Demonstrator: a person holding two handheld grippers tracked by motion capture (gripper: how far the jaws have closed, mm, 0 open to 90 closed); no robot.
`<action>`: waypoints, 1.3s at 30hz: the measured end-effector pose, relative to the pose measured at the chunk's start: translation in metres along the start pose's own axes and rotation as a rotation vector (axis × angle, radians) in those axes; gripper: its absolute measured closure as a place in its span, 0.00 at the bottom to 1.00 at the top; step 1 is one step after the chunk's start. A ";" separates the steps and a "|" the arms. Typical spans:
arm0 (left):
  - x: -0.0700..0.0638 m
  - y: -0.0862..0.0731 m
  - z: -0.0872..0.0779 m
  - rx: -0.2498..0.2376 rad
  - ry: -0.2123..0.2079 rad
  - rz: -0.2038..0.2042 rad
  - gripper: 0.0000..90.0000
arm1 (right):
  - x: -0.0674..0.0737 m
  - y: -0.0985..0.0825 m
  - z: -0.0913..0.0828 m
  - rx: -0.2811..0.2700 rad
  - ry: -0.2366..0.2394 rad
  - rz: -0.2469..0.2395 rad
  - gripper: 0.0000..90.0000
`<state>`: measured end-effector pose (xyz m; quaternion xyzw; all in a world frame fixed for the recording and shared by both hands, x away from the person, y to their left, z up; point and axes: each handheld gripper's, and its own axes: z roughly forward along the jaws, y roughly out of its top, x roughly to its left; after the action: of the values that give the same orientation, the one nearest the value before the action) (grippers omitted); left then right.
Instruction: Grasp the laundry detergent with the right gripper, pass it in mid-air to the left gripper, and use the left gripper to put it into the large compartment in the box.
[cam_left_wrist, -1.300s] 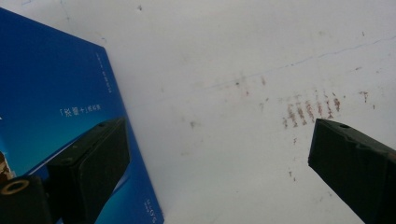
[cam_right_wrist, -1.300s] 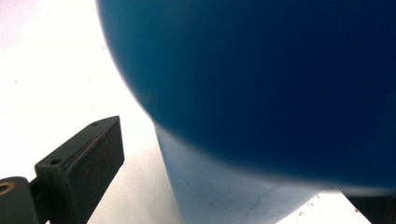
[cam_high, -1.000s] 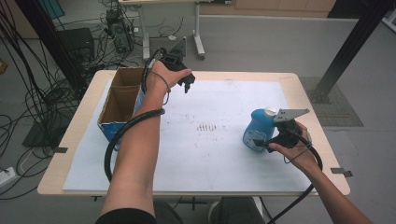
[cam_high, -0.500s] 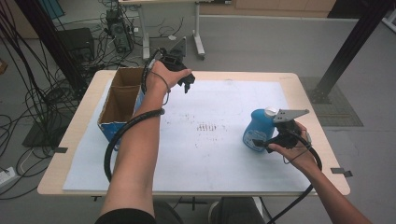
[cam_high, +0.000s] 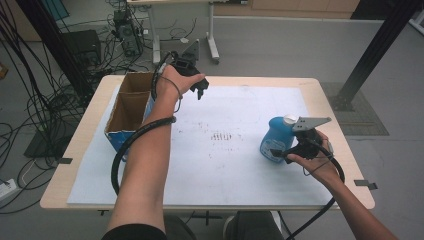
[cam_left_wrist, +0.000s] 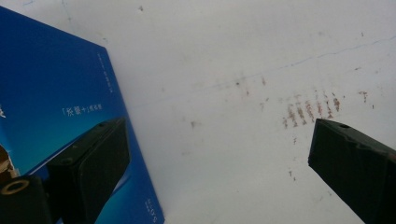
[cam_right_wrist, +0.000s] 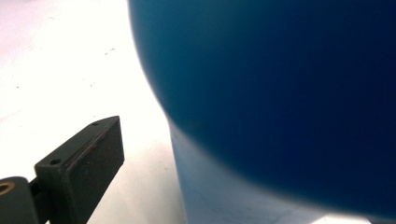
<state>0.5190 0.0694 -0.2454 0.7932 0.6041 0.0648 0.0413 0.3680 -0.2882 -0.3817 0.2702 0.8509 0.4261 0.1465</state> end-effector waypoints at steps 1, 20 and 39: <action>0.000 0.000 0.000 -0.002 0.000 -0.001 0.07 | 0.000 0.000 0.000 -0.001 -0.002 0.000 0.03; -0.001 0.001 -0.001 -0.006 0.002 0.003 0.07 | 0.001 0.001 0.000 -0.006 -0.005 -0.001 0.03; -0.003 0.001 -0.002 -0.006 0.004 0.008 0.07 | 0.001 0.000 0.001 -0.008 -0.004 -0.001 0.03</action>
<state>0.5192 0.0666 -0.2430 0.7955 0.6007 0.0682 0.0422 0.3676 -0.2870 -0.3817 0.2703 0.8490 0.4286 0.1495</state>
